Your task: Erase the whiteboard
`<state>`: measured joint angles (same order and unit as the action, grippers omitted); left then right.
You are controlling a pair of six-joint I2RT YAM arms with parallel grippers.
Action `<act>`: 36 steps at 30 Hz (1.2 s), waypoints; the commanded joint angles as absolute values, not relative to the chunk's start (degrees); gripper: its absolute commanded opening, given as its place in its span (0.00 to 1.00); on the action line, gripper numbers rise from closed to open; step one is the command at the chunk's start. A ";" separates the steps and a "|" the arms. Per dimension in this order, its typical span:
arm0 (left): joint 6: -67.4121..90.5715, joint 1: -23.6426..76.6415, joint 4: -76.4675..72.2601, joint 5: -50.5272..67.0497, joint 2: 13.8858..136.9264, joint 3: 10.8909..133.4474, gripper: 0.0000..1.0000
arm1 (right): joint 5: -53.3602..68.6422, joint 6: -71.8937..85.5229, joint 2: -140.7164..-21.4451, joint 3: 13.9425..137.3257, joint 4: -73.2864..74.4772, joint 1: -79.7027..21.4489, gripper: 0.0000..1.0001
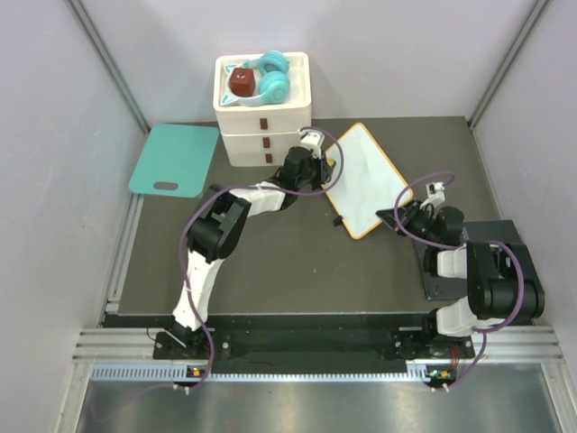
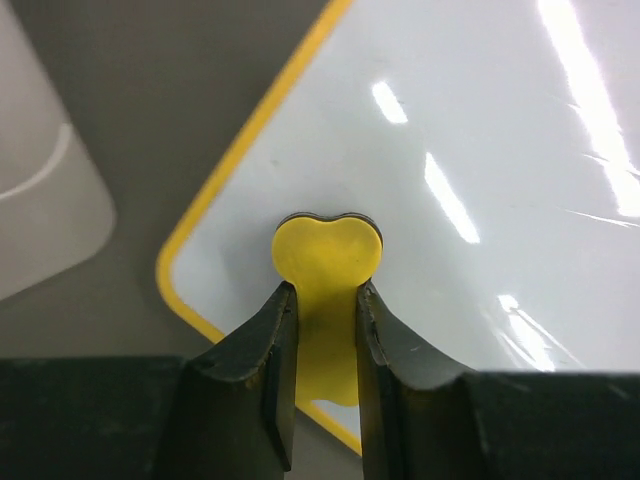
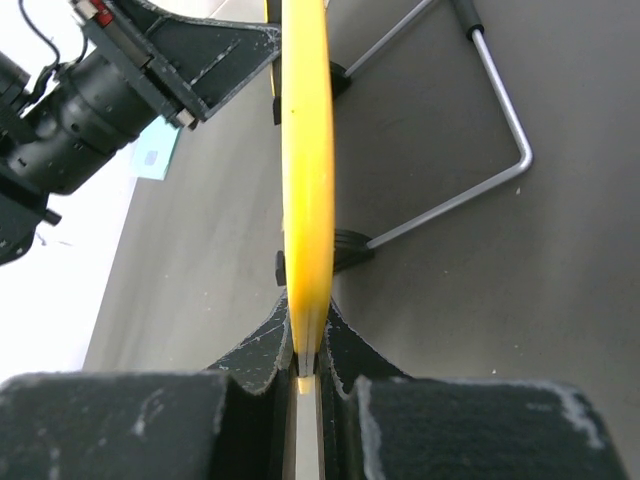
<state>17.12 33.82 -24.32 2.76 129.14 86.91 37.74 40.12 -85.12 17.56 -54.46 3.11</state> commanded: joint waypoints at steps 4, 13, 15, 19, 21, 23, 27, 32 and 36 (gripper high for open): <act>22.41 42.98 -18.72 17.23 131.84 85.08 0.00 | 39.99 37.70 -84.11 17.66 -57.30 2.64 0.00; 20.21 41.67 -15.83 11.52 131.13 84.99 0.00 | 40.34 37.79 -84.20 17.40 -57.57 2.90 0.00; 20.48 40.44 -14.77 11.42 131.31 85.34 0.00 | 40.34 37.79 -83.94 17.32 -57.48 2.99 0.00; 18.12 37.54 -13.27 8.97 129.82 84.29 0.00 | 40.25 37.79 -83.85 17.31 -57.39 3.08 0.00; 15.75 37.27 -13.54 8.35 128.59 83.50 0.00 | 40.34 37.97 -83.94 17.32 -57.66 2.99 0.00; 12.84 37.53 -12.48 9.40 127.97 83.15 0.00 | 40.34 38.06 -84.11 17.31 -57.74 2.99 0.00; 14.06 39.11 -14.40 15.63 126.57 80.60 0.00 | 40.17 38.49 -84.72 17.40 -58.36 2.99 0.00; 13.72 45.43 -14.86 16.70 125.95 79.72 0.00 | 40.34 38.67 -85.43 17.58 -58.71 3.08 0.00; 8.97 50.35 -9.85 14.24 126.04 81.56 0.00 | 40.25 38.67 -85.43 17.49 -58.71 2.99 0.00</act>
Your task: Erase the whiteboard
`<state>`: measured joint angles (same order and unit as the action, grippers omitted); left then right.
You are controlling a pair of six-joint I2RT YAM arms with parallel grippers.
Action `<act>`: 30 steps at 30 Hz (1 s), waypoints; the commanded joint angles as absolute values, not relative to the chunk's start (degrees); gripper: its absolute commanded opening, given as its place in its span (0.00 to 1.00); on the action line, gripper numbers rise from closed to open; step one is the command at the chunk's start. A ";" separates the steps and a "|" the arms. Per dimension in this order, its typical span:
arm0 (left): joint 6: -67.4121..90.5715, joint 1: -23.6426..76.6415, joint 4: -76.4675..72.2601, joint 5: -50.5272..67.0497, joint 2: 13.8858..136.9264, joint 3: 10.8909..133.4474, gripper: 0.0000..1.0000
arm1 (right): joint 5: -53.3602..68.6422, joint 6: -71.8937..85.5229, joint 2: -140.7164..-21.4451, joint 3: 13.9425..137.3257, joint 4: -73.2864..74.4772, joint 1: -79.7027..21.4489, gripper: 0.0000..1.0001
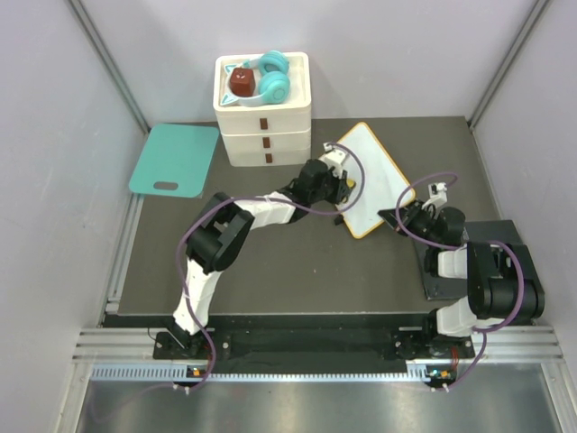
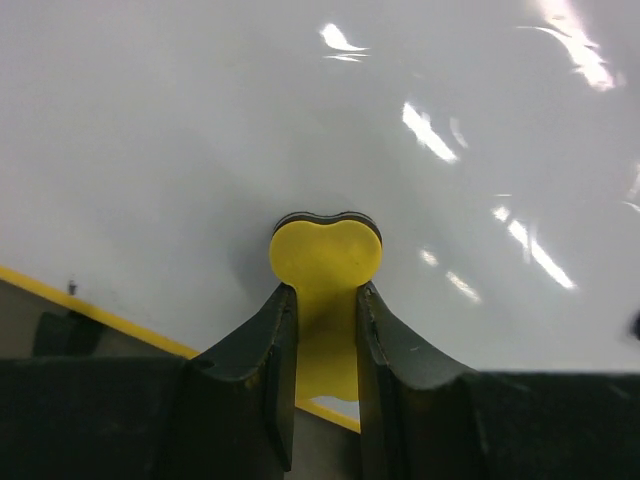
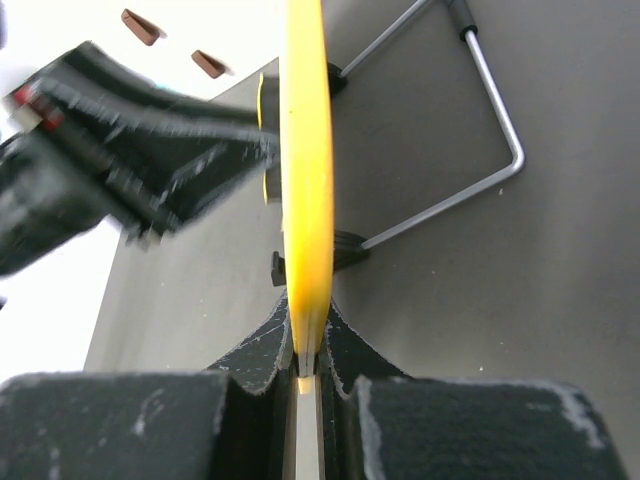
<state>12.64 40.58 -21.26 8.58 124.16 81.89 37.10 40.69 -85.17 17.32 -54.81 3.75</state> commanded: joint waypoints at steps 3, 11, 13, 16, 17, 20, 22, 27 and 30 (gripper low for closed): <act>7.03 53.26 -8.62 12.22 125.60 81.21 0.00 | 40.25 38.85 -85.43 17.67 -58.80 2.99 0.00; 11.07 57.13 -9.32 9.41 122.26 77.17 0.00 | 40.25 39.11 -85.69 17.84 -59.15 3.08 0.00; 12.30 57.74 -9.40 9.41 121.99 75.94 0.00 | 40.25 39.11 -85.61 17.67 -59.15 2.99 0.00; 14.67 58.45 -8.79 8.53 122.08 74.45 0.00 | 40.34 39.20 -85.61 17.67 -59.41 3.08 0.00; 15.55 58.71 -8.44 8.35 122.25 74.01 0.00 | 40.25 39.20 -85.61 17.58 -59.33 2.99 0.00; 18.89 59.68 -7.82 9.49 122.43 72.43 0.00 | 40.25 39.11 -85.26 17.49 -59.24 2.99 0.00; 20.91 60.55 -7.13 9.84 122.61 71.37 0.00 | 40.25 39.11 -85.17 17.49 -59.15 3.08 0.00; 23.11 61.00 -5.00 6.42 121.47 68.40 0.00 | 40.25 39.11 -84.90 17.40 -59.15 3.08 0.00; 23.29 61.00 -3.18 3.61 120.06 68.02 0.00 | 40.25 39.11 -84.82 17.31 -59.33 3.08 0.00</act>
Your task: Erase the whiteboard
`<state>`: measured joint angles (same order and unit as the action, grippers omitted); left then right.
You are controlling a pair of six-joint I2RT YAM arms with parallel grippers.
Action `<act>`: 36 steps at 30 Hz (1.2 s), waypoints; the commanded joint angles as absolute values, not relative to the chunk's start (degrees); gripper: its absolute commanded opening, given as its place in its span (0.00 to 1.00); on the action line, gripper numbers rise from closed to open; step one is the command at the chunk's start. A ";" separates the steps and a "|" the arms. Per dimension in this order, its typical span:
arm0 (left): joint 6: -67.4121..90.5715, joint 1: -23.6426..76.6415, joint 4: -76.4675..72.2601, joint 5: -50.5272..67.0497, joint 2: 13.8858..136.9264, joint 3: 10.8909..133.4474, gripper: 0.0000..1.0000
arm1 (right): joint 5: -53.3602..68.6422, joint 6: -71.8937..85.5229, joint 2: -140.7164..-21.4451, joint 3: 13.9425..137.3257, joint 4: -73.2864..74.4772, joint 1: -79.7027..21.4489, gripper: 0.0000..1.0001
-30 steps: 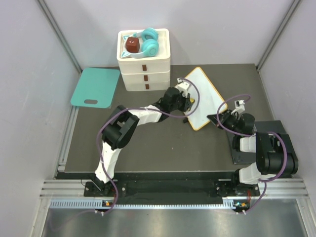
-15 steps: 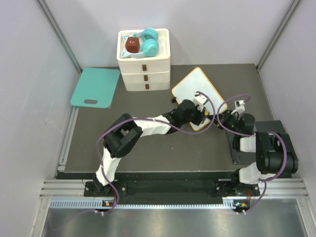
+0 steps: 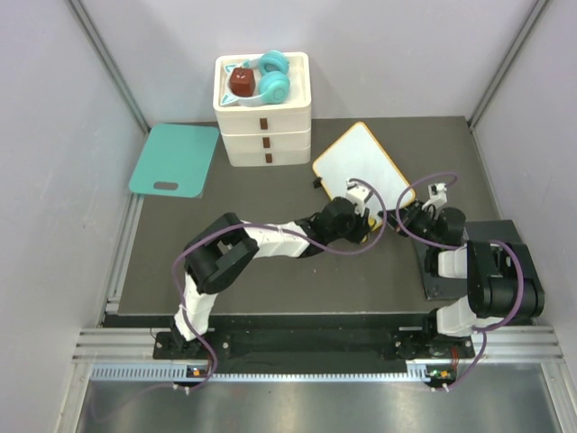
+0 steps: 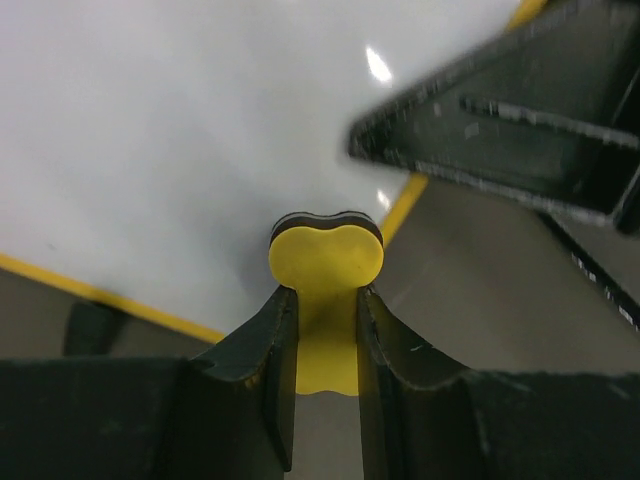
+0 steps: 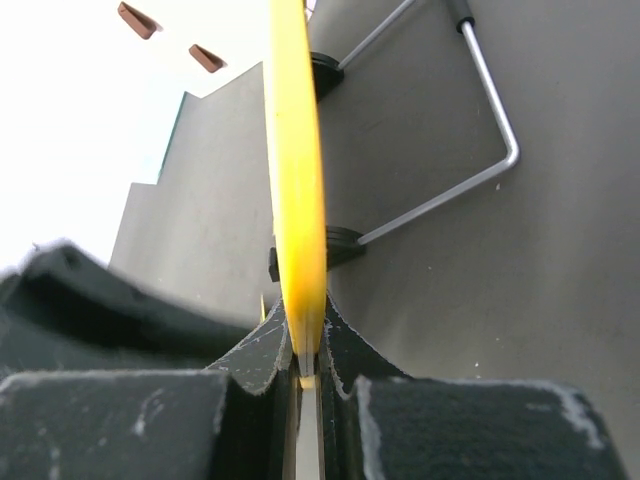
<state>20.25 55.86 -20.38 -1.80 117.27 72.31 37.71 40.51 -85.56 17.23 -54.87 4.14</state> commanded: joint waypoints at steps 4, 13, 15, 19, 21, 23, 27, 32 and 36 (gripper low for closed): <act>22.85 61.00 -1.58 1.15 119.27 66.62 0.00 | 40.25 39.11 -84.90 17.31 -59.41 2.99 0.00; 19.69 58.98 -0.18 -5.71 116.21 68.99 0.00 | 40.34 39.02 -84.73 17.31 -59.33 2.99 0.00; 17.24 58.45 -0.18 -5.97 114.18 68.82 0.00 | 40.43 39.02 -84.81 17.31 -59.24 2.99 0.00; 14.94 57.83 -0.18 -10.10 105.66 65.93 0.00 | 40.43 39.02 -84.73 17.40 -59.24 3.08 0.00; 14.85 56.52 -0.96 -12.47 101.54 60.93 0.00 | 40.34 39.11 -84.81 17.40 -59.33 2.99 0.00; 16.60 53.72 -5.26 -17.12 94.51 53.66 0.00 | 40.25 39.20 -84.81 17.31 -59.24 3.08 0.00; 21.08 45.02 -5.72 -17.75 84.14 45.97 0.00 | 40.08 39.29 -84.64 17.40 -59.15 3.08 0.00; 23.90 36.41 1.74 -22.66 80.69 44.29 0.00 | 39.90 39.29 -85.08 17.66 -59.41 2.99 0.00; 29.25 29.64 10.34 -22.70 82.17 45.35 0.00 | 40.43 39.55 -85.34 18.37 -58.89 2.99 0.00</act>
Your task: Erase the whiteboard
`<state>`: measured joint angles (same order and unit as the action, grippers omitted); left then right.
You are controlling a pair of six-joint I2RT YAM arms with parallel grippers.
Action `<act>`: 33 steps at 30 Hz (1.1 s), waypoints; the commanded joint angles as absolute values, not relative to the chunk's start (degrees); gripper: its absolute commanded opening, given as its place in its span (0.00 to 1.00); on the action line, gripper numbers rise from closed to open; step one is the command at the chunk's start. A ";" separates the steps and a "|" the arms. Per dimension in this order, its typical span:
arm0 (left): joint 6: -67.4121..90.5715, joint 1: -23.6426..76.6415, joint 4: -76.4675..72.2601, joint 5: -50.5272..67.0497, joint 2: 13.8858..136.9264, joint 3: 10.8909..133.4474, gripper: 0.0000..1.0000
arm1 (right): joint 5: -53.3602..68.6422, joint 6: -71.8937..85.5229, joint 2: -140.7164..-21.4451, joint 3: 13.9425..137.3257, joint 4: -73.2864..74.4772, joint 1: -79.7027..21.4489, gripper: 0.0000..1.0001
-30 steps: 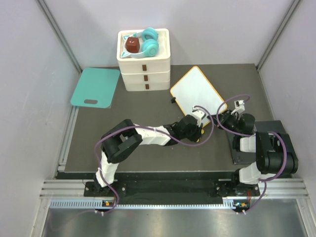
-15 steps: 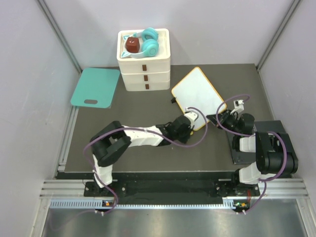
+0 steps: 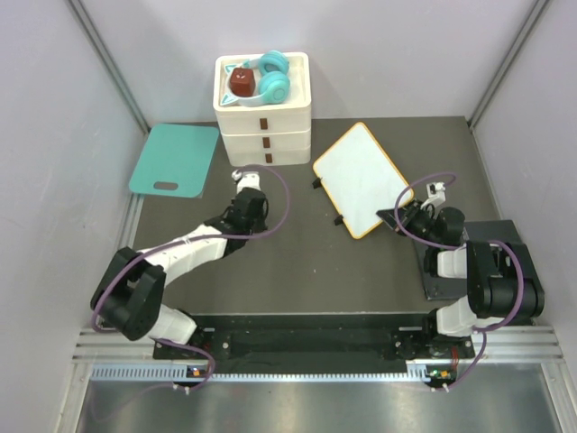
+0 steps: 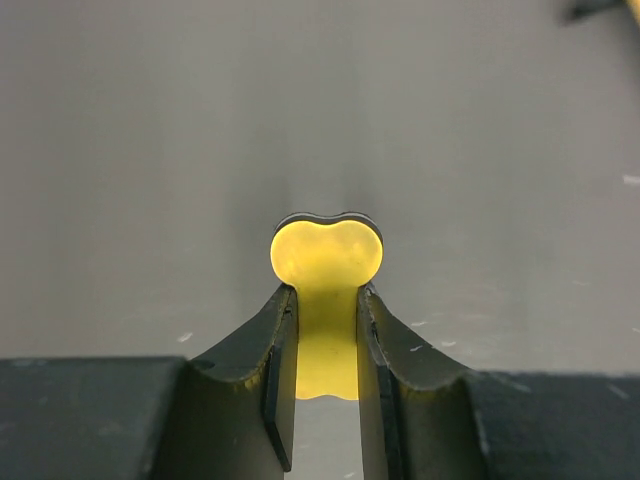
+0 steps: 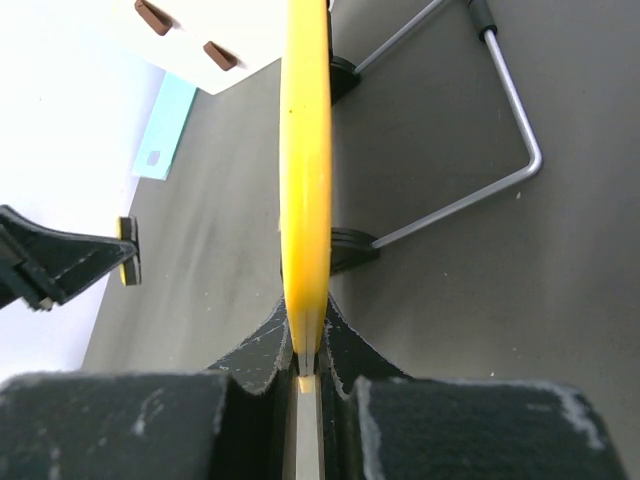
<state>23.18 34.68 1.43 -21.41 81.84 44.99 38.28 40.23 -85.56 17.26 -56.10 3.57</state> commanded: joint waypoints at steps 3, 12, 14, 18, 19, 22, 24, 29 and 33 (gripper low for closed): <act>32.87 22.69 10.73 -13.58 84.80 44.74 0.00 | 40.25 39.64 -85.17 18.37 -58.97 3.08 0.07; 31.11 17.40 8.00 -5.63 87.10 43.86 0.08 | 37.71 37.27 -81.66 18.54 -54.06 2.90 0.41; 30.50 16.88 7.48 -4.66 86.57 43.77 0.17 | 37.09 36.39 -80.78 18.90 -51.77 2.81 0.44; 30.23 16.52 7.47 -4.83 84.65 43.77 0.55 | 36.74 35.60 -78.58 19.16 -50.01 2.64 0.50; 30.23 16.52 7.47 -5.10 84.12 43.60 0.67 | 36.56 35.51 -78.23 19.25 -49.75 2.64 0.52; 29.62 16.52 7.38 -5.10 82.10 43.16 0.77 | 35.86 34.81 -76.48 19.42 -47.20 2.55 0.56; 29.18 16.52 8.25 -5.36 80.69 43.42 0.83 | 34.72 34.11 -75.07 19.34 -44.31 2.55 0.59; 26.81 16.52 11.77 -4.57 77.27 46.31 0.87 | 25.24 31.82 -65.16 18.72 -31.75 2.55 0.66; 26.81 16.52 15.02 -1.50 75.15 49.48 0.87 | 20.05 29.89 -54.17 18.72 -18.58 2.55 0.87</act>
<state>28.14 16.84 12.64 -4.58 78.70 45.12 26.83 33.28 -63.72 17.37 -30.79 3.01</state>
